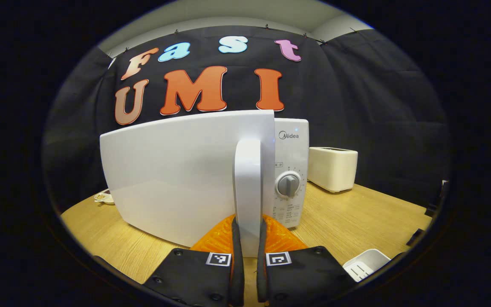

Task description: Open the microwave oven with the left hand, put the food in, and close the microwave oven.

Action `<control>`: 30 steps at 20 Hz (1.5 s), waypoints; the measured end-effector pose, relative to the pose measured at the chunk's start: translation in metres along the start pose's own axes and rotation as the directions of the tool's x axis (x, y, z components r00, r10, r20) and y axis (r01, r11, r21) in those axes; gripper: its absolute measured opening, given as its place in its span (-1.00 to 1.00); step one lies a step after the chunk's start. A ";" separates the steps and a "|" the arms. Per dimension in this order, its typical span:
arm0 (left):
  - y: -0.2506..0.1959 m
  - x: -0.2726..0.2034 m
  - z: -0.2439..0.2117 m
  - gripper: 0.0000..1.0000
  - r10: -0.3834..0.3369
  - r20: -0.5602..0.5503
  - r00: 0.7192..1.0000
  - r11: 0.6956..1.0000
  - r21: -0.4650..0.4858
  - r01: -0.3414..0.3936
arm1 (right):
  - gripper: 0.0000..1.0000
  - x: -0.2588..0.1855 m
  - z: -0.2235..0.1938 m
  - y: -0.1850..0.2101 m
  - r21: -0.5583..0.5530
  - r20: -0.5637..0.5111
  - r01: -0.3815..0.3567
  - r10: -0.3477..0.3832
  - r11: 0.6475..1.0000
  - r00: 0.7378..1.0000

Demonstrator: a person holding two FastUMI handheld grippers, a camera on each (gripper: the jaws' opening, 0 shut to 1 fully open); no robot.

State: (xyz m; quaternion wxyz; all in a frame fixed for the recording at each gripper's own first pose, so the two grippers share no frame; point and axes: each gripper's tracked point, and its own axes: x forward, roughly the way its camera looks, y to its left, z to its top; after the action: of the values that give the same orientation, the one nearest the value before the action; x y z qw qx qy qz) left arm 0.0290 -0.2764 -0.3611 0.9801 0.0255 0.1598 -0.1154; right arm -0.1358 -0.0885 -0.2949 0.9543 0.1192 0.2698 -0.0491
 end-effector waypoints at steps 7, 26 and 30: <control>0.043 -0.083 -0.009 -0.70 -0.005 0.019 1.000 1.000 -0.023 0.005 | 0.86 -0.009 0.001 0.016 -0.006 0.009 -0.012 0.012 1.000 1.000; 0.208 -0.202 -0.030 -0.70 0.168 0.058 0.984 0.985 -0.032 -0.167 | 0.84 -0.002 -0.013 0.052 -0.064 -0.022 -0.005 0.004 0.998 1.000; 0.233 -0.209 -0.033 -0.71 0.148 0.062 0.987 0.988 -0.046 -0.145 | 0.84 0.006 -0.017 0.058 -0.068 -0.040 0.000 -0.003 0.998 0.999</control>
State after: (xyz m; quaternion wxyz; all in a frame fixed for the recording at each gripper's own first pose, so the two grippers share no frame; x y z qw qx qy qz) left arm -0.1190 -0.0018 -0.3222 0.9909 0.0130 0.1275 -0.0406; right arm -0.1297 -0.0284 -0.3008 0.9522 0.0876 0.2903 -0.0382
